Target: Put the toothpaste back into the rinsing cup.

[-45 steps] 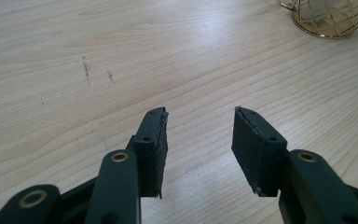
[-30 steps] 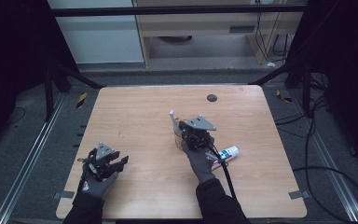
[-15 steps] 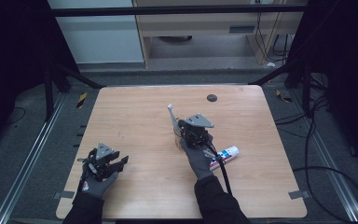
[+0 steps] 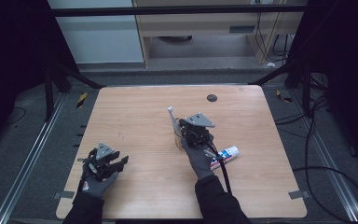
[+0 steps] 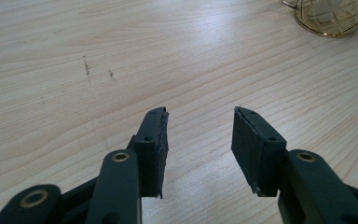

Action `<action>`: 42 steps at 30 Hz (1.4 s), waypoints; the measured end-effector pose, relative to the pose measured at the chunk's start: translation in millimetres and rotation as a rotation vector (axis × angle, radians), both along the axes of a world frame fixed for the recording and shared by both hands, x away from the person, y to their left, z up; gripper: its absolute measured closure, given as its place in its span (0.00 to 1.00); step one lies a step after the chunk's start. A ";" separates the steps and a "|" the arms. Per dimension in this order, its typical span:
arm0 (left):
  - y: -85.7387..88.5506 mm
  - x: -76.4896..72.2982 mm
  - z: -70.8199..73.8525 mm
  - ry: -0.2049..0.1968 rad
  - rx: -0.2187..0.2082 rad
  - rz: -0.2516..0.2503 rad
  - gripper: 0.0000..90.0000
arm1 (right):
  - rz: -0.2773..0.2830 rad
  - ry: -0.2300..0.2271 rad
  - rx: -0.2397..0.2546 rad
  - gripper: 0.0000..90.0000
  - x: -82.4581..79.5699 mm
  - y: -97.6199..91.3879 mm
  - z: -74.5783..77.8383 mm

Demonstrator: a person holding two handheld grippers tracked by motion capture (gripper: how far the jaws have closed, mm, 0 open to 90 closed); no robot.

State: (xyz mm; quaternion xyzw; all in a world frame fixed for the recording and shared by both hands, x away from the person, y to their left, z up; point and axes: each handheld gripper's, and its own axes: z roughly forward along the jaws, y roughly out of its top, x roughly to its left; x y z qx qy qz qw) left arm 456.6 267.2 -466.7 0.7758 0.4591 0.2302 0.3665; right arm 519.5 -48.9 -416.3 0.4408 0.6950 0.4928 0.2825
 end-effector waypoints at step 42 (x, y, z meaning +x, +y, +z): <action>-1.1 0.5 -0.6 0.002 0.002 -0.001 0.61 | -0.002 -0.010 -0.011 1.00 -13.2 -9.6 -5.7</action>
